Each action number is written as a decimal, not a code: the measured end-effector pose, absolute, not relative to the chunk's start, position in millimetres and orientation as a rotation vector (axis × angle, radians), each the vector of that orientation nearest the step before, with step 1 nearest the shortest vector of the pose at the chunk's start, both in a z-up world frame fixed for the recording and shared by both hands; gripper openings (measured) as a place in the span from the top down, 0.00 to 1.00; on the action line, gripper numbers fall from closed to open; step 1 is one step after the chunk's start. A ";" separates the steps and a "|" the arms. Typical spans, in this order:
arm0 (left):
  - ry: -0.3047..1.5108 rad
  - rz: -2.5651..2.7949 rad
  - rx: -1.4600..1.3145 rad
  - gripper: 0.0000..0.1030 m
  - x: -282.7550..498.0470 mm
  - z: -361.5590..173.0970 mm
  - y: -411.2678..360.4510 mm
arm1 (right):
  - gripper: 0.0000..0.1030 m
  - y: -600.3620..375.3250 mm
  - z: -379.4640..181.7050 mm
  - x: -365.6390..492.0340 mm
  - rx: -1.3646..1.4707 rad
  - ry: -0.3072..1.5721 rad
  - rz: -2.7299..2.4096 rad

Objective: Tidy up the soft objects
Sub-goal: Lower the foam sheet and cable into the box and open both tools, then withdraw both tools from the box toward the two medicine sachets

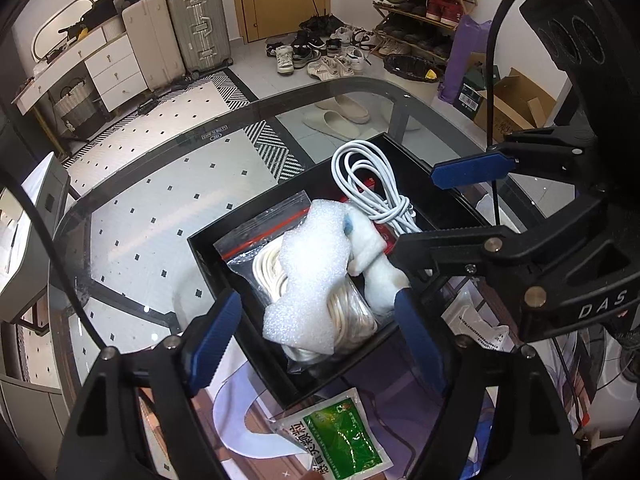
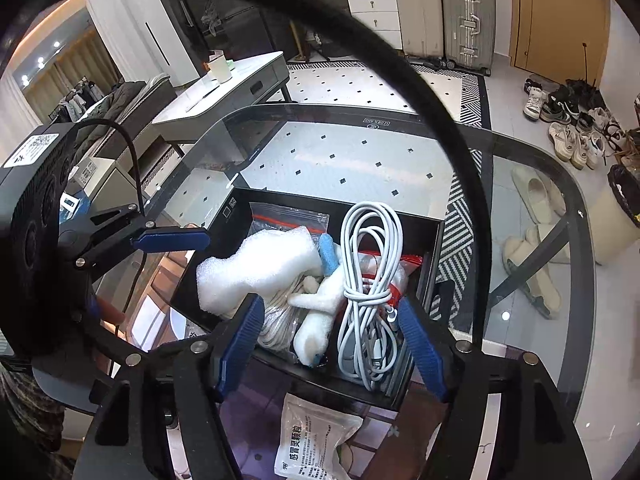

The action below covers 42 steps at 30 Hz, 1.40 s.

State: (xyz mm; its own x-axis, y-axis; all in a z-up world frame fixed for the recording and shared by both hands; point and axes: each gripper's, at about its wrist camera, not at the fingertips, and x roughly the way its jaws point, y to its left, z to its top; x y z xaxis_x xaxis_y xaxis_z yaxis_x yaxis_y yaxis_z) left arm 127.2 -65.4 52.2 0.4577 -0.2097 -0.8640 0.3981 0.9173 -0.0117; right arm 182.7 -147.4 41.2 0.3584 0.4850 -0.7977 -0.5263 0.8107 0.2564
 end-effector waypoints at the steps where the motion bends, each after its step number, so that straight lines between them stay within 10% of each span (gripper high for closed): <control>1: 1.030 -0.380 0.200 0.20 126.1 53.1 -65.0 | 0.28 -148.2 43.0 181.9 -0.045 1.010 0.651; 4: 1.017 -0.383 0.196 0.00 120.7 56.9 -64.7 | 0.21 -152.1 47.2 177.9 -0.042 1.001 0.648; 42: 0.961 -0.348 0.182 0.00 60.4 81.2 -51.3 | 0.07 -198.5 70.3 116.6 -0.050 0.977 0.562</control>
State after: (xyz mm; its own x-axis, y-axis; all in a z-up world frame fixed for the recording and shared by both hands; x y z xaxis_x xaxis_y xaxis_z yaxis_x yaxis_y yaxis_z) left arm 60.4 -51.3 81.2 0.5234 -0.2085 -0.8262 0.3685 0.9296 -0.0012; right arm 116.6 -198.5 70.3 0.4297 0.4284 -0.7949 -0.4723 0.8569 0.2065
